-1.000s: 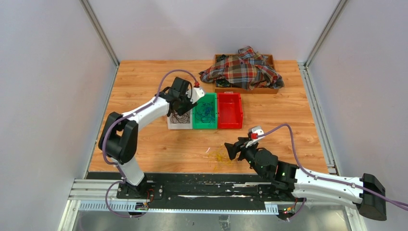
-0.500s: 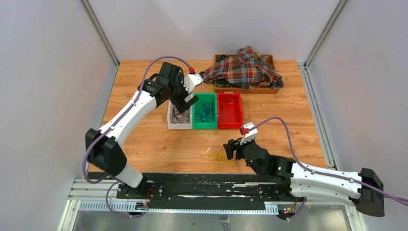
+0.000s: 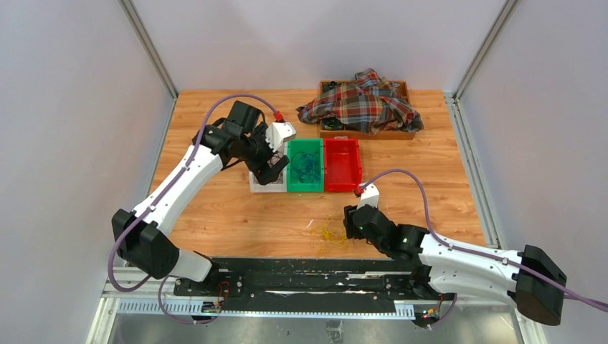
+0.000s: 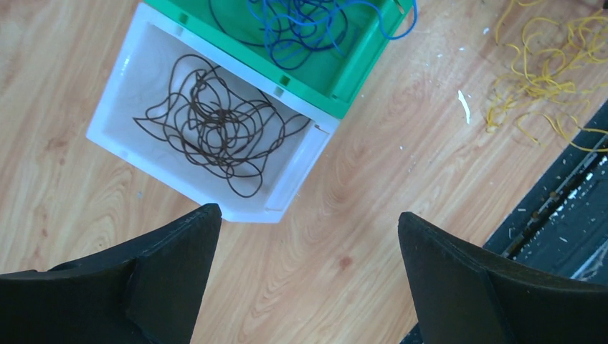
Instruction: Untangle the cables
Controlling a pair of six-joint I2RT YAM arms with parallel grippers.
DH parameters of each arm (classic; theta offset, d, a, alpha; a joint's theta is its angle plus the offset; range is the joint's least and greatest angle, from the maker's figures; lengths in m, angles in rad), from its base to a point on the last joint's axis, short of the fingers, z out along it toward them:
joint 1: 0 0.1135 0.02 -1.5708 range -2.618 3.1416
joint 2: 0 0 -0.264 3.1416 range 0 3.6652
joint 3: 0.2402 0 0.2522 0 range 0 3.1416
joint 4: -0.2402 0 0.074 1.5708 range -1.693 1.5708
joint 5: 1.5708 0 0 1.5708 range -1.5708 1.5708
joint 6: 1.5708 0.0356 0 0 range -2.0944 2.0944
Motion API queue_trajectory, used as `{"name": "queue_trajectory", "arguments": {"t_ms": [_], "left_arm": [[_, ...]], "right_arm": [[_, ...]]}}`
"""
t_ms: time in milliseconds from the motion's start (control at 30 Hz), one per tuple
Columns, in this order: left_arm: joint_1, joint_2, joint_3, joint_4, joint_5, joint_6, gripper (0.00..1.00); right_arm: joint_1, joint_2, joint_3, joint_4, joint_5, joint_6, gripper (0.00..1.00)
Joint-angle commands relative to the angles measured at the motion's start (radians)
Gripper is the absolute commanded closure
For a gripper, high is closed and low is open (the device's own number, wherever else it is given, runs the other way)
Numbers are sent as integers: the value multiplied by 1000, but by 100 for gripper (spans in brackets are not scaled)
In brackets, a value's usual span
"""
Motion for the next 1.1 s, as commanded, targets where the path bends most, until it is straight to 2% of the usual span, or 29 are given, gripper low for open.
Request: {"name": "queue_trajectory", "arguments": {"t_ms": [0,200,400,500,600,633,900,1067], "left_arm": [[6,-48,-17,-39,41,5,1],[6,-65,-15,-51,52,7,0],[6,-74,-12,-56,66,-15,2],[5,-80,-10,-66,85,-20,2],[5,-81,7,-84,97,-17,2],[5,-80,13,-92,98,-14,2],[5,-97,35,-109,170,-14,2],[3,-116,32,-109,252,-19,2]], "right_arm": [[-72,-16,-30,7,-106,42,48],[-103,1,-80,57,-178,41,54],[-131,43,-103,125,-182,19,63],[-143,75,-100,168,-179,-8,74],[-147,79,-70,183,-200,-43,96],[-147,70,-60,181,-210,-53,99],[-146,-121,8,149,-298,-76,99],[-146,-176,65,132,-366,-88,100]]}}
